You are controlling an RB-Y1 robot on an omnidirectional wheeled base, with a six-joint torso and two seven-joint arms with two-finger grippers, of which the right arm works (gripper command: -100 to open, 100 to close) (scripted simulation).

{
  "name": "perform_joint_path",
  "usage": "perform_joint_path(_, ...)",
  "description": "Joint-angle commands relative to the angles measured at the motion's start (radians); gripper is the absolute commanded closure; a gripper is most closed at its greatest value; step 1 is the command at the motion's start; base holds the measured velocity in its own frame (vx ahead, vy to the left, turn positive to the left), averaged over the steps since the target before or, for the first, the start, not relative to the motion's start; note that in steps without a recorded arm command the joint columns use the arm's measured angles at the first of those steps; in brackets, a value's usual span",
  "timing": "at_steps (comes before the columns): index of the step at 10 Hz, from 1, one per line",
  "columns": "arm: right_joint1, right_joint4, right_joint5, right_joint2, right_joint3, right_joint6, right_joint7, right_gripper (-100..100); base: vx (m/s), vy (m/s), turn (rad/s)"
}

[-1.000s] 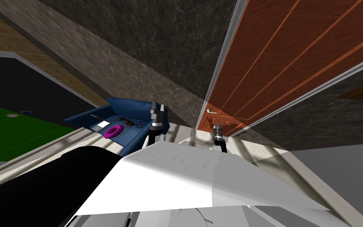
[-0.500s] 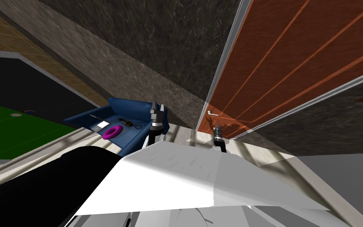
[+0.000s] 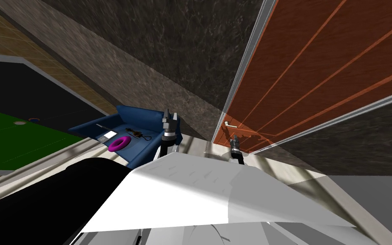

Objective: Pull the door open

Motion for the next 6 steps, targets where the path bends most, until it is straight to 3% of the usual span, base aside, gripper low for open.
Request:
perform_joint_path(1,-0.012,0.041,-0.002,0.001,-0.003,-0.013,-0.003,-100,0.13,-0.036,0.036)
perform_joint_path(3,-0.026,0.086,-0.005,-0.001,-0.006,-0.025,-0.008,-100,0.11,-0.026,0.033)
perform_joint_path(6,-0.035,0.116,-0.007,-0.003,-0.009,-0.033,-0.011,-100,0.071,-0.015,0.015)
